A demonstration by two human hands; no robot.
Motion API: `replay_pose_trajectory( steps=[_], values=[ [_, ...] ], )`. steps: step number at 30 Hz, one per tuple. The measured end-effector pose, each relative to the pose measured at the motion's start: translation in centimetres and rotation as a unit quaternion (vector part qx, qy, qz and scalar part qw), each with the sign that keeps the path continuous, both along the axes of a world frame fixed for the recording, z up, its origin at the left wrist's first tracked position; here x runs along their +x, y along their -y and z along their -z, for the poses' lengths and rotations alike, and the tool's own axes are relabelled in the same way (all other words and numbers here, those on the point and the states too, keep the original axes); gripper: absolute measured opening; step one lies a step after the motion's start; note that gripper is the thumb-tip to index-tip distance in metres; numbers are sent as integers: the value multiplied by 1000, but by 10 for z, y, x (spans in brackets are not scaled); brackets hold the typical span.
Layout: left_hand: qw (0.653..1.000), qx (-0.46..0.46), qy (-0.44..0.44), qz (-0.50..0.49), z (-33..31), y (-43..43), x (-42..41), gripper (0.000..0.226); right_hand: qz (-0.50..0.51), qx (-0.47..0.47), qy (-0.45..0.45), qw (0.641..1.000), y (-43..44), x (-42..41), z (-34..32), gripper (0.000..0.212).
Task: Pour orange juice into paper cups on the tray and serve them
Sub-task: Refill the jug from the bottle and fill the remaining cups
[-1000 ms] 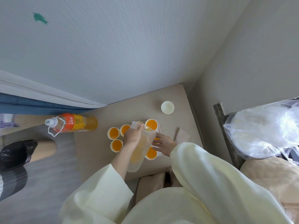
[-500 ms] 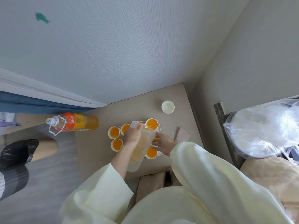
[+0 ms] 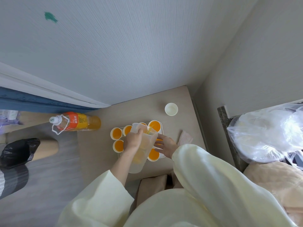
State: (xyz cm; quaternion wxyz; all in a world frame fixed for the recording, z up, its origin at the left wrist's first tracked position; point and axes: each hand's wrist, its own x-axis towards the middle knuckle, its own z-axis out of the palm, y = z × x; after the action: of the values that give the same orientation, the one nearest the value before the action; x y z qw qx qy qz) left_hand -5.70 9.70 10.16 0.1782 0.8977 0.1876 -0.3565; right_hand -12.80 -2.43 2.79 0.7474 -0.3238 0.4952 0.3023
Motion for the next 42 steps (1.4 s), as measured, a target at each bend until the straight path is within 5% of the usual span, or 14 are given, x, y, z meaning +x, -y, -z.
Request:
replay_pose_trajectory(
  steps=[16,22,28,42],
  values=[
    [985,-136,39,-95,-20,-83,-86,38,-17,-50,-11,999,-40,-58,-20,24],
    [990,-113,11,-89,-10,-111,-127,51,-31,-46,-30,998,-62,-95,-20,19],
    [988,-119,8,-102,1,-118,-149,42,-20,-31,-58,998,-74,-122,-14,19],
    [997,-57,-15,-56,15,-88,-136,48,-3,-19,-52,998,-73,-124,-2,41]
  ],
)
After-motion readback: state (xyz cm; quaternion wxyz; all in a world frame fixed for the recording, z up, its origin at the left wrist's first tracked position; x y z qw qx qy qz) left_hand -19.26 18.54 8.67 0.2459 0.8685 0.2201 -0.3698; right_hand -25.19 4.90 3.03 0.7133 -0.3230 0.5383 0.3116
